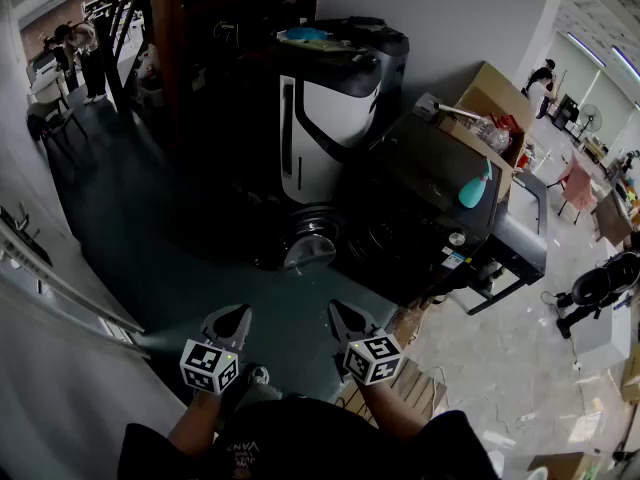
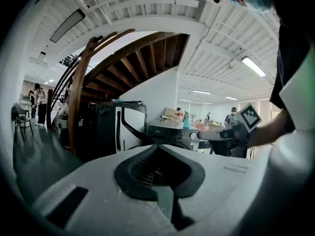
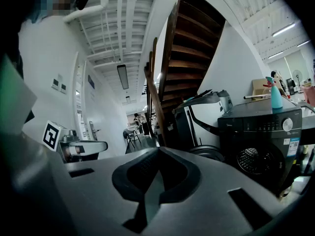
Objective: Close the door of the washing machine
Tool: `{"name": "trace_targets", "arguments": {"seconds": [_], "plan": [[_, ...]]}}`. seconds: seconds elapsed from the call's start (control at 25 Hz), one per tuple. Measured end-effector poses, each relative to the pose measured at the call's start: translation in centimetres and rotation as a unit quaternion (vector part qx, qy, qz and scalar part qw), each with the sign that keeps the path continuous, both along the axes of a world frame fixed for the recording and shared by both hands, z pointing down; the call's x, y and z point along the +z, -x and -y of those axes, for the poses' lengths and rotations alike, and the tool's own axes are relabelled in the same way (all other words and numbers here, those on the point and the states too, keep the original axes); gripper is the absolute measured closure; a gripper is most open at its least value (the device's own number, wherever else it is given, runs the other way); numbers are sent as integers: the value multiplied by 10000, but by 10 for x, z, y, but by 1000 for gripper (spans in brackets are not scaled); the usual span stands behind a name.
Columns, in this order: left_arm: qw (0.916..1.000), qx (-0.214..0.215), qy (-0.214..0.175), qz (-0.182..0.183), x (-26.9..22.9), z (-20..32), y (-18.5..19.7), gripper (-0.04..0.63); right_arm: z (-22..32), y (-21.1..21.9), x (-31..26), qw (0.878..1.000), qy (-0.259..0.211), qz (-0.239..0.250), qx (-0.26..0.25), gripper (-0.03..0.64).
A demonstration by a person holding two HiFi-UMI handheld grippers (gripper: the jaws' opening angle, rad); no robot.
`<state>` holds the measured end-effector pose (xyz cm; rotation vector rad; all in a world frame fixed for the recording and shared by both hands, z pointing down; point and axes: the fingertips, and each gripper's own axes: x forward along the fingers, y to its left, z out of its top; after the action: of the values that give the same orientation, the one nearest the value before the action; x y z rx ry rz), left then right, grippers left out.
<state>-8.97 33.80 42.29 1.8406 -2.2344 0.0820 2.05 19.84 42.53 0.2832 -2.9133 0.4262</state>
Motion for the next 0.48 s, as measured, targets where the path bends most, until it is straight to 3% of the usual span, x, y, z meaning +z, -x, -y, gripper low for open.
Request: {"name": "trace_targets", "arguments": {"seconds": [0.48], "plan": [[9999,45,21,-140,15,8,-10,588,13,-2,7,9993,193,289,151,618]]}}
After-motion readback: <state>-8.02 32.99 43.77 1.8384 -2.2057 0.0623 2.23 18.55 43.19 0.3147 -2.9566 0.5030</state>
